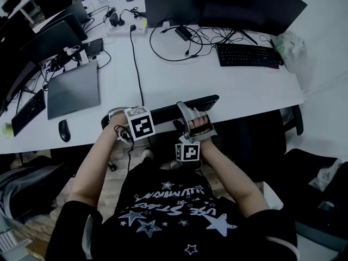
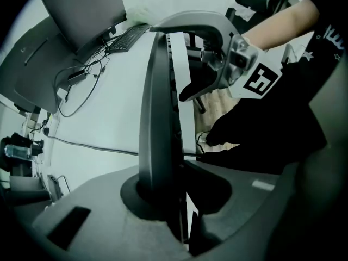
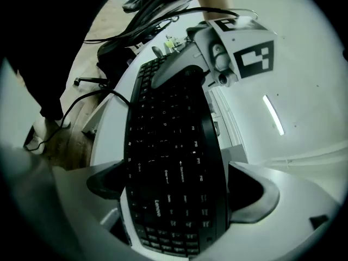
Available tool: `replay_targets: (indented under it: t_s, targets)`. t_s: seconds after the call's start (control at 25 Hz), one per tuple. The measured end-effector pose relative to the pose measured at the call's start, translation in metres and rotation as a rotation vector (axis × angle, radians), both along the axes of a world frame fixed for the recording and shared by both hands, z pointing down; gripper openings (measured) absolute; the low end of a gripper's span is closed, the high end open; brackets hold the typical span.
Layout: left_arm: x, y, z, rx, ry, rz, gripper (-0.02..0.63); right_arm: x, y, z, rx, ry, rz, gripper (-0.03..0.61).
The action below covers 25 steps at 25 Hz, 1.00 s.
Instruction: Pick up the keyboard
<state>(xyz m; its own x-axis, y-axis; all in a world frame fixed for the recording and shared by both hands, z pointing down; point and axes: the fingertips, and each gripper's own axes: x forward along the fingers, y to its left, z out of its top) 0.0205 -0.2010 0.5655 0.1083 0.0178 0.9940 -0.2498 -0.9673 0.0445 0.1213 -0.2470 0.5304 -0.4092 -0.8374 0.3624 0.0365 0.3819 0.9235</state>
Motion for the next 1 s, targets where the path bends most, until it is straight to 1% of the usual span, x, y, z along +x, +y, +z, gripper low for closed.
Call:
replay_targets:
  t_s: [0.08,0.16,0.24,0.36,0.44,0.52,0.56,0.6,0.64,0.68,0.72,0.92,0.96,1.0]
  targets:
    - [-0.001,0.000,0.001,0.008,0.009,-0.044,0.089,0.009,0.001,-0.001,-0.022,-0.037,0.042,0.572]
    - [-0.004,0.001,0.001,0.009,0.029,-0.110,0.091,0.017,0.005,-0.001,-0.045,-0.096,0.073,0.572]
    - [-0.006,0.002,0.000,0.016,0.052,-0.177,0.091,0.027,0.009,-0.003,-0.069,-0.187,0.118,0.572]
    - [-0.008,0.004,-0.001,0.057,0.070,-0.250,0.089,0.044,0.015,-0.008,-0.135,-0.353,0.201,0.572]
    - [-0.009,0.006,-0.001,0.093,0.057,-0.279,0.087,0.051,0.019,-0.011,-0.181,-0.451,0.236,0.571]
    - [-0.008,0.009,-0.003,0.127,0.032,-0.290,0.085,0.057,0.020,-0.017,-0.212,-0.528,0.260,0.568]
    - [-0.007,0.011,-0.005,0.140,0.019,-0.291,0.084,0.060,0.019,-0.021,-0.225,-0.566,0.274,0.552]
    - [-0.005,0.013,-0.007,0.151,0.008,-0.289,0.084,0.064,0.018,-0.025,-0.236,-0.606,0.292,0.503]
    - [-0.003,0.015,-0.008,0.161,0.002,-0.287,0.084,0.068,0.017,-0.030,-0.244,-0.643,0.310,0.419]
    - [-0.001,0.018,-0.010,0.172,0.000,-0.285,0.083,0.071,0.016,-0.034,-0.249,-0.675,0.327,0.360]
    - [0.001,0.020,-0.011,0.183,0.006,-0.286,0.083,0.074,0.015,-0.037,-0.252,-0.700,0.341,0.325]
    - [0.007,0.033,-0.014,0.230,0.091,-0.329,0.083,0.083,0.022,-0.050,-0.255,-0.767,0.424,0.077]
    - [0.006,0.036,-0.013,0.241,0.111,-0.341,0.083,0.083,0.026,-0.051,-0.258,-0.770,0.443,0.015]
    - [0.005,0.039,-0.013,0.248,0.136,-0.354,0.083,0.083,0.030,-0.052,-0.264,-0.773,0.459,0.009]
